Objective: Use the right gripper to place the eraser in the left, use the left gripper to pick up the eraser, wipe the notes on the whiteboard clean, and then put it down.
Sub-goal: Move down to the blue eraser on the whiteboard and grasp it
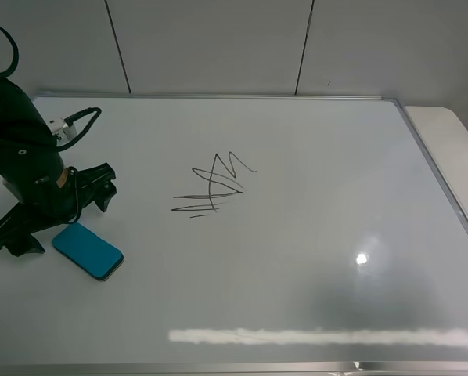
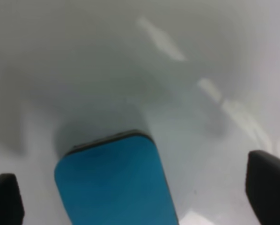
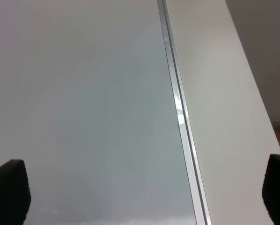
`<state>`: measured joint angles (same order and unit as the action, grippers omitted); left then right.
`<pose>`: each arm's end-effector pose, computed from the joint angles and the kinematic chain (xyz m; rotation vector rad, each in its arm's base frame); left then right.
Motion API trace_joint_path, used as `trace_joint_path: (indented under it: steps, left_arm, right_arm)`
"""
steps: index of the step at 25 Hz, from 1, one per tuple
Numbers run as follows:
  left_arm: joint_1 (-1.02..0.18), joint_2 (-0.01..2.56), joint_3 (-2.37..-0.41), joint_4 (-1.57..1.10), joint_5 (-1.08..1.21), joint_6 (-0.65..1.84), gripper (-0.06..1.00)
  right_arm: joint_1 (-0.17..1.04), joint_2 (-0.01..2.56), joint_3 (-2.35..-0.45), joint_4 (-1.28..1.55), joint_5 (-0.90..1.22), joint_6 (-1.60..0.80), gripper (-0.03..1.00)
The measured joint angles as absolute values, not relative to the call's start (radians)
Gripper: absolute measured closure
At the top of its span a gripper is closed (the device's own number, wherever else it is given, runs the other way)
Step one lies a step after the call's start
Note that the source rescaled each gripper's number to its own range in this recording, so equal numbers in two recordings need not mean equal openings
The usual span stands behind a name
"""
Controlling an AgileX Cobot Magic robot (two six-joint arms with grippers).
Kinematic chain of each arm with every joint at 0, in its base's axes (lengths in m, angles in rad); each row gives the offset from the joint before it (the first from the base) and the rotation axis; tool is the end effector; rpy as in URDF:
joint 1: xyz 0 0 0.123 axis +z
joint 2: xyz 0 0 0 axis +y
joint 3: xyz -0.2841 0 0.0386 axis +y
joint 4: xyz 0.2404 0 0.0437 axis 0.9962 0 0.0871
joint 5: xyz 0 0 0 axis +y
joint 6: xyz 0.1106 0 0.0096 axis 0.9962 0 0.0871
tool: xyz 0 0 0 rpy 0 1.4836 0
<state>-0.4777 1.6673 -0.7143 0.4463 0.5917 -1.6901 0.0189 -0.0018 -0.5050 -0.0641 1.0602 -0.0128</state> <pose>0.2412 -0.0948 0.1250 -1.1812 2.5964 0.0396 0.0039 -0.0061 0.2662 -0.0291 2.0359 -0.0728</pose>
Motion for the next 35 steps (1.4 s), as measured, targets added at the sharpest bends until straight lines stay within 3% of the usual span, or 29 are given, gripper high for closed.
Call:
trace_joint_path:
  steps: [35]
  left_arm:
    - [-0.502,1.710,-0.715,0.328,0.616,-1.670,0.03]
  right_arm:
    - [0.019,-0.002,-0.505,-0.064,1.060,-0.013,-0.03]
